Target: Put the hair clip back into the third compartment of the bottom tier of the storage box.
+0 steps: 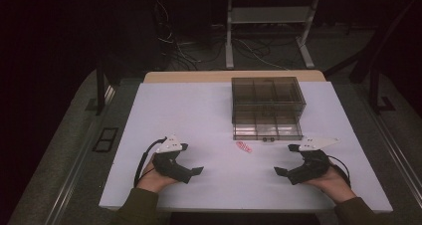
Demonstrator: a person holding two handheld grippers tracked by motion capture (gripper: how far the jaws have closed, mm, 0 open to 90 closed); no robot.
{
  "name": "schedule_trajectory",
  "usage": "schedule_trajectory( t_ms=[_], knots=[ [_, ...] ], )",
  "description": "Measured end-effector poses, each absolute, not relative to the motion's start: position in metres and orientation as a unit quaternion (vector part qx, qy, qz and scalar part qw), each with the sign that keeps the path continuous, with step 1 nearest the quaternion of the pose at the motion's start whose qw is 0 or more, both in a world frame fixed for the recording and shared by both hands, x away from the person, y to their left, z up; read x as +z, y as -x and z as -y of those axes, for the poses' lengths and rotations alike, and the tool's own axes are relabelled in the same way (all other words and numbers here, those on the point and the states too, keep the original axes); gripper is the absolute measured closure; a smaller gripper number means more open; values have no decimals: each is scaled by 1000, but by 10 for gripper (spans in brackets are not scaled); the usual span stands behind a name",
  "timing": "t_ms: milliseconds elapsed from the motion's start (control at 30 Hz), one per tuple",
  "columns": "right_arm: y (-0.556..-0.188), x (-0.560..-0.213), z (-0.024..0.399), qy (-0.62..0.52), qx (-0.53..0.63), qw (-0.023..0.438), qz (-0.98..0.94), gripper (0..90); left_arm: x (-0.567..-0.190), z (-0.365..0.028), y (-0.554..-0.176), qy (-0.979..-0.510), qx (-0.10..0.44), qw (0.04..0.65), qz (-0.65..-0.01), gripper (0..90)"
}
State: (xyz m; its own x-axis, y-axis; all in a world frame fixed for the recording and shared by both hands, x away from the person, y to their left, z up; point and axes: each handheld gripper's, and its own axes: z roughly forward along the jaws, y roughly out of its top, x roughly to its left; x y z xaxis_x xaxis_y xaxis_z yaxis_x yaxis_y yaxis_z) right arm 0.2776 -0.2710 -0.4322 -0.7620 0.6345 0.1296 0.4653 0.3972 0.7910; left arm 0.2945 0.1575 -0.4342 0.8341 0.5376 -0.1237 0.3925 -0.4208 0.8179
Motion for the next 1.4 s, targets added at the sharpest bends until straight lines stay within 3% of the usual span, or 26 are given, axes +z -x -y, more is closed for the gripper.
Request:
schedule_trajectory(
  t_ms=[800, 1033, 1400],
  knots=[
    [-294, -426, 247, -313, 428, 82, -844, 4, -434, -158, -291, -836, 80, 463, -282, 0],
    [-297, -423, 241, -305, 428, 81, -847, 128, -434, -158, -291, -837, 79, 462, -281, 0],
    [-307, -423, 227, -298, 419, 85, -853, 242, -434, -157, -291, -836, 79, 464, -282, 0]
  ],
)
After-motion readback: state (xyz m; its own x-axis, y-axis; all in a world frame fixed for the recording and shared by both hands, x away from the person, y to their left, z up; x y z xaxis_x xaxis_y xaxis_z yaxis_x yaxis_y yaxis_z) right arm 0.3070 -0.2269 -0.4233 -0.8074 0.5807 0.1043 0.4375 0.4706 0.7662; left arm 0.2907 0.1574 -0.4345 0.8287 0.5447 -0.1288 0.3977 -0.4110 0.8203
